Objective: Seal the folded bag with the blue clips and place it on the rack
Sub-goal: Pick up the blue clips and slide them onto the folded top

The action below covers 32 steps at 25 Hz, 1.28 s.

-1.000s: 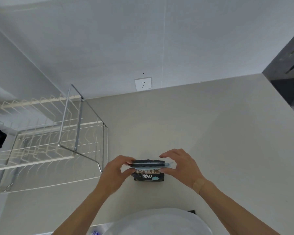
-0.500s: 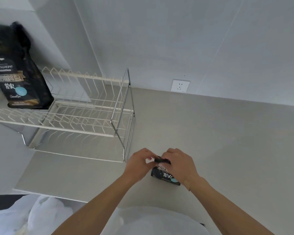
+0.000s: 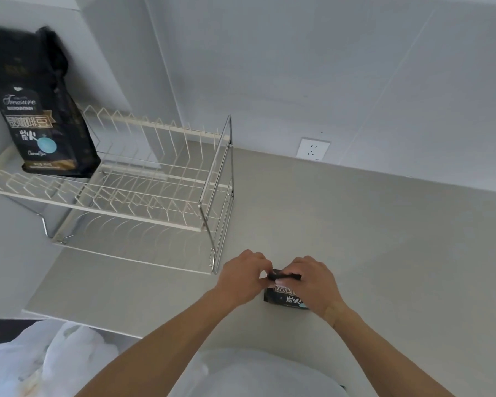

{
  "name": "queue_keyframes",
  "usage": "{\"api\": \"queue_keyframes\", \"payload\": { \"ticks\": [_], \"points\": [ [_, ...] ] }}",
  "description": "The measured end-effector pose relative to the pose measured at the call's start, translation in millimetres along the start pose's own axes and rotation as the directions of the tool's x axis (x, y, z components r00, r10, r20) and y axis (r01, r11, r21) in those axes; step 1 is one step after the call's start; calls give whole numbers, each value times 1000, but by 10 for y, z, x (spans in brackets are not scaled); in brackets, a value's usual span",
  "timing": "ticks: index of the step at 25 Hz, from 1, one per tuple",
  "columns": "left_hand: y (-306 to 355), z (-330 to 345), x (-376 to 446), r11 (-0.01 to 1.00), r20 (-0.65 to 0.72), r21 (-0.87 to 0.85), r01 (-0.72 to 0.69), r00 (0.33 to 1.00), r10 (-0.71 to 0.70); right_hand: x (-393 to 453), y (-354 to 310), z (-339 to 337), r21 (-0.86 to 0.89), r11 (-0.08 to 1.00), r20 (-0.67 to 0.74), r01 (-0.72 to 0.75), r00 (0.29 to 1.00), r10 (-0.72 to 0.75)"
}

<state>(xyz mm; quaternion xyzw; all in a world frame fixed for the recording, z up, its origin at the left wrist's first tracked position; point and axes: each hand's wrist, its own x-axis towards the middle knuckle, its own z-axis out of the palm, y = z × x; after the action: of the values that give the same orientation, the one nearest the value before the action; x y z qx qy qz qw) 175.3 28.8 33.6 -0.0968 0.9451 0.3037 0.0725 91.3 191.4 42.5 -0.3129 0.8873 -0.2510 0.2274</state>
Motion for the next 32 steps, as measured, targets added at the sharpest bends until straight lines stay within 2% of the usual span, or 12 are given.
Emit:
{"api": "queue_keyframes", "payload": {
  "ticks": [3,5,8,11,15,20,24,28,32],
  "points": [
    [39,-15,16,999,-3,33,-31,1000,31,-66,94,-113,-26,1000,-17,17,1000,-17],
    [47,-26,36,995,-1,80,-53,999,53,-169,262,-210,17,1000,-59,-18,998,19],
    [112,-41,89,990,27,95,-106,994,104,-399,596,-305,226,968,-134,-108,981,141],
    [277,-25,166,974,59,104,-200,979,195,-505,711,-297,504,848,-122,-166,958,260],
    [581,88,315,926,59,120,-359,933,354,-477,704,-232,604,778,-95,-176,952,289],
    [797,182,439,863,97,257,-435,900,425,-472,746,-156,649,742,-133,-169,935,330],
    [819,175,435,852,105,277,-445,895,433,-461,782,-137,647,747,-129,-153,944,305],
    [809,166,396,905,51,173,-388,921,385,-450,784,-172,620,773,-134,-137,952,277],
    [783,176,351,953,-20,-33,-301,954,301,-437,755,-199,522,845,-144,-113,965,219]
  ]
}}
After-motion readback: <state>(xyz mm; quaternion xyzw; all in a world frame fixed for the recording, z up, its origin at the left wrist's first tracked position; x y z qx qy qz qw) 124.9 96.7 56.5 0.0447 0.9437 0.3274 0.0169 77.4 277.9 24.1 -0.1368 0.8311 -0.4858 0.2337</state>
